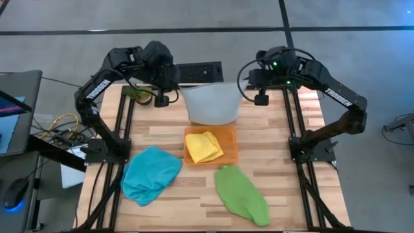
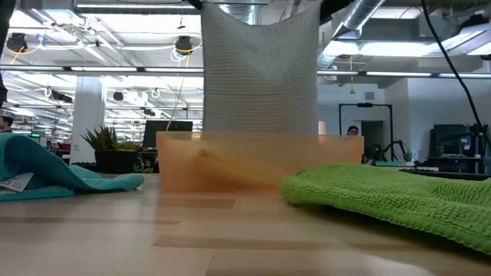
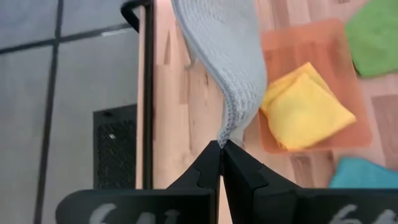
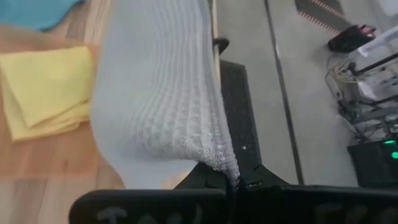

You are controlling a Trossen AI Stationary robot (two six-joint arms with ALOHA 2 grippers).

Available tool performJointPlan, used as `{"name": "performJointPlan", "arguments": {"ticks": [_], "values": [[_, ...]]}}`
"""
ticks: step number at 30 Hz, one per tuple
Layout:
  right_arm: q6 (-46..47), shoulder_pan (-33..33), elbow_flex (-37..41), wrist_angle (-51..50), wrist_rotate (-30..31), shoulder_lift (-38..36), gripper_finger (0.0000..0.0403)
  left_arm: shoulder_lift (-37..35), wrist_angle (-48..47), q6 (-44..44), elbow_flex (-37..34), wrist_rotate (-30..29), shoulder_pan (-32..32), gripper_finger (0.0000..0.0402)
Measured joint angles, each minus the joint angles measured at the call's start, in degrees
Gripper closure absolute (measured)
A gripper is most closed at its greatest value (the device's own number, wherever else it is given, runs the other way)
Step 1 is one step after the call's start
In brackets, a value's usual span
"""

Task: Sort microfiber towel by color & place in baskets
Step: Fold the gray towel

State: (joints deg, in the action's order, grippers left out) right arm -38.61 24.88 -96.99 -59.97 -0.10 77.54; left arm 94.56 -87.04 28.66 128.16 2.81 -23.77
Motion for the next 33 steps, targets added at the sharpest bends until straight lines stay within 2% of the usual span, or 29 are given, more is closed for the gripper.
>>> {"name": "performJointPlan", "arguments": {"ticks": [6,9,12,16,21,24,27,30,33], "values": [[-0.66,0.0,0.0,-1.81,-0.37,-0.02,0.0396,-0.48,-1.73,-0.48,0.0,0.01,0.0,0.0401],[-1.8,0.02,0.0,-1.08,-3.02,-0.02,0.0396,-0.6,-1.47,-0.64,0.0,-1.84,0.03,0.0401],[-1.39,0.0,0.0,-0.31,-4.79,-0.02,0.0396,-0.61,0.58,-4.63,0.0,-4.08,-0.03,0.0401],[0.64,0.02,0.0,-0.14,-4.81,0.28,0.0396,-0.61,1.36,-6.62,0.0,-3.61,-0.17,0.0401],[-4.43,-0.01,-0.02,2.67,-4.61,1.18,0.0396,-0.34,5.82,-0.37,0.0,-6.45,-0.15,0.0401],[-5.82,0.62,0.04,5.46,-4.52,2.19,0.0396,0.31,7.87,4.35,-0.02,-3.8,-0.21,0.0401],[-4.19,1.02,0.0,8.38,-4.18,3.21,0.0396,1.33,9.62,3.75,0.0,-1.69,-0.13,0.0401],[-2.99,1.84,0.02,8.9,-4.06,3.78,0.0396,2.32,9.71,0.56,-0.02,-3.73,-0.62,0.0401],[-0.31,2.26,0.0,9.02,-2.58,4.19,0.0396,2.78,9.51,-3.32,0.02,-8.98,-1.16,0.0401]]}}
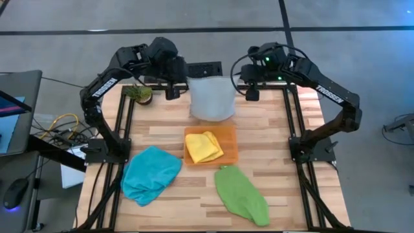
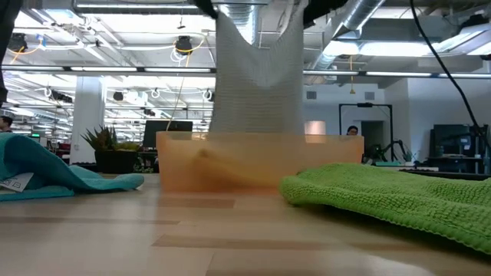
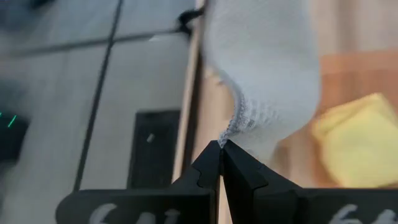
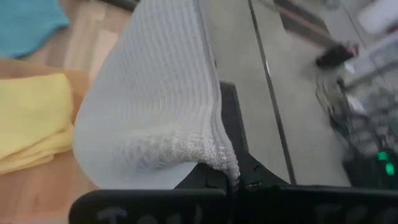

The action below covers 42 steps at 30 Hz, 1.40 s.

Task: Sort microfiber towel by color & place in baskets
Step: Fold the gray towel

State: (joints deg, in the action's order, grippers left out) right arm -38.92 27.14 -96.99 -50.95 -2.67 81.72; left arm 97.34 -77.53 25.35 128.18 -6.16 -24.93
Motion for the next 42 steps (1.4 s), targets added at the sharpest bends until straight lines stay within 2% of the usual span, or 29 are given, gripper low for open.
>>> {"name": "performJointPlan", "arguments": {"ticks": [4,6,19,25,31,35,42], "values": [[3.99,0.98,0.02,-1.61,2.26,-0.09,0.0396,0.25,-2.58,-5.61,-0.04,-8.96,-1.2,0.0401],[5.65,1.76,0.02,-2.78,2.67,-0.45,0.0396,0.14,-3.38,-7.86,-0.02,-10.81,-1.98,0.0401],[10.0,4.14,0.02,-7.45,2.62,-3.95,0.0396,-2.0,-8.82,-9.68,-0.04,-9.81,-3.41,0.0401],[10.05,4.12,0.02,-7.51,2.37,-5.88,0.0396,-4.65,-8.42,-9.27,-0.04,-6.82,-3.37,0.0401],[11.06,4.06,0.02,-9.64,2.09,-6.44,0.0396,-5.86,-7.74,-10.03,-0.02,-6.63,-2.5,0.0401],[8.36,4.08,0.02,-10.31,2.37,-6.47,0.0396,-5.73,-6.98,-7.56,-0.02,-6.95,-1.21,0.0401],[-1.46,4.1,0.02,-7.41,2.83,-6.52,0.0396,-5.55,-0.38,6.46,-0.04,-6.93,-0.13,0.0401]]}}
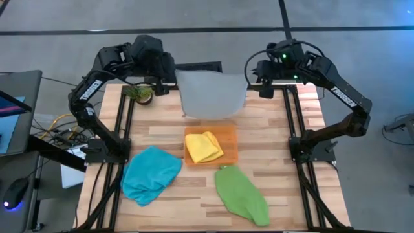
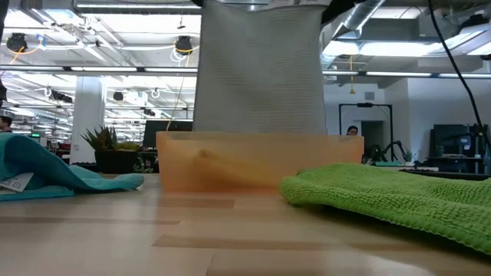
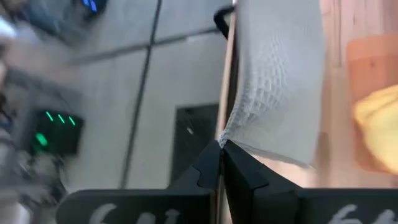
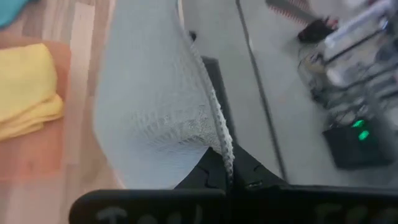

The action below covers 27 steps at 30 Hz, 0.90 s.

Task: Sort microfiber towel by color & place in baskets
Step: Fold the gray towel

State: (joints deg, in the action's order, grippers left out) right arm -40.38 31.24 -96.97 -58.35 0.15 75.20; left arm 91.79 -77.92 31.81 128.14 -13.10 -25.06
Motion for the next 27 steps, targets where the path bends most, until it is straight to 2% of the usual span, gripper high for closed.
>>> {"name": "performJointPlan", "arguments": {"ticks": [6,9,16,22,27], "values": [[-7.77,0.0,0.0,4.95,-0.16,0.0,0.0396,0.0,6.03,12.14,0.0,5.78,0.0,0.0401],[-10.13,0.0,0.0,6.11,-0.23,0.0,0.0396,0.0,8.96,15.55,0.0,7.65,0.11,0.0401],[-10.96,0.02,0.0,8.06,-0.27,0.08,0.0396,0.03,11.37,16.31,0.0,8.54,0.11,0.0401],[-12.48,-0.36,0.0,10.39,-0.3,0.11,0.0396,0.7,14.26,17.06,0.0,11.51,0.2,0.0401],[-4.39,0.41,0.0,8.16,-0.18,-0.12,0.0396,0.44,10.55,8.64,0.02,6.07,0.2,0.0401]]}}
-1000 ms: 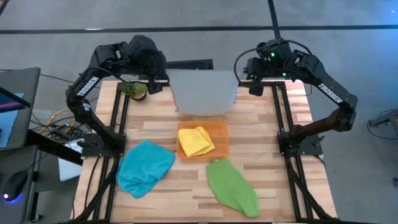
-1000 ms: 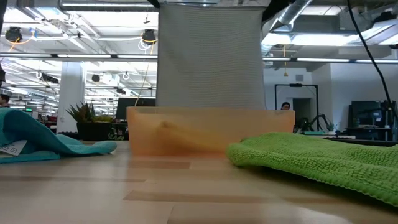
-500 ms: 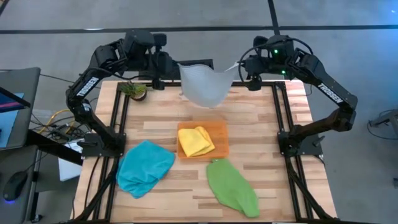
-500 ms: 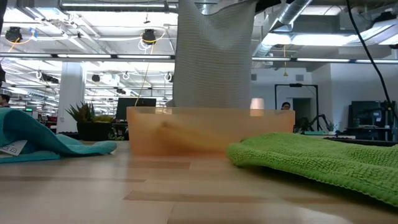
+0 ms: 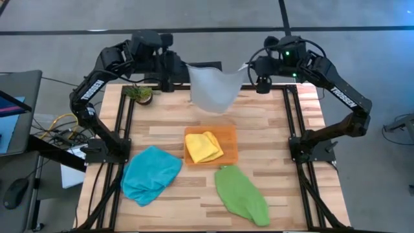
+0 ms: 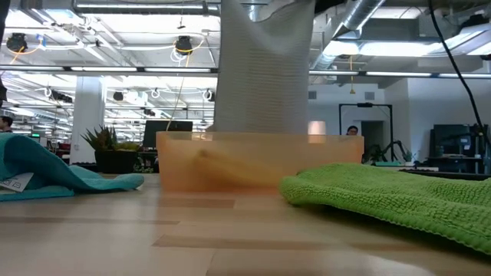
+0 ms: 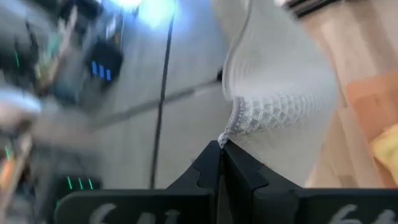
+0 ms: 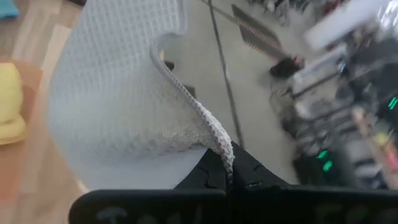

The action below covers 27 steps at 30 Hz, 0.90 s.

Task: Sort microfiber towel by color & place in baskets
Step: Fold the gray towel

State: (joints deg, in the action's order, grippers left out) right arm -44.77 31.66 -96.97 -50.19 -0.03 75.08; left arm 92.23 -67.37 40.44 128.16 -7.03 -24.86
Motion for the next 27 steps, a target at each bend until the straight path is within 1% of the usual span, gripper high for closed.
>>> {"name": "performJointPlan", "arguments": {"ticks": [2,5,10,12,14,19,24,27], "values": [[3.45,0.82,0.0,-1.91,0.2,-0.48,0.0396,-0.22,-2.68,-4.72,0.0,-2.55,-0.02,0.0401],[10.89,1.25,-0.04,-4.49,0.34,-0.62,0.0396,-0.42,-7.82,-13.87,0.0,-4.59,-0.02,0.0401],[26.2,1.42,-0.04,-7.78,0.18,-0.48,0.0396,-0.39,-13.46,-32.71,0.0,-4.67,0.16,0.0401],[32.48,1.36,-0.03,-8.09,0.21,-0.38,0.0396,-0.38,-14.1,-37.72,-0.02,-4.72,0.56,0.0401],[38.24,1.34,-0.04,-8.05,0.2,-0.37,0.0396,-0.38,-14.17,-40.06,0.0,-4.24,1.08,0.0401],[51.65,0.99,-0.04,-8.03,0.19,-0.39,0.0396,0.25,-14.17,-45.45,0.0,-0.45,2.05,0.0401],[57.86,-1.94,-0.04,-7.75,-0.1,0.5,0.0396,3.06,-12.97,-48.74,0.0,-0.25,3.59,0.0401],[58.86,-4.32,-0.02,-7.77,-0.14,1.32,0.0397,5.41,-10.72,-47.45,0.0,-0.05,4.6,0.0401]]}}
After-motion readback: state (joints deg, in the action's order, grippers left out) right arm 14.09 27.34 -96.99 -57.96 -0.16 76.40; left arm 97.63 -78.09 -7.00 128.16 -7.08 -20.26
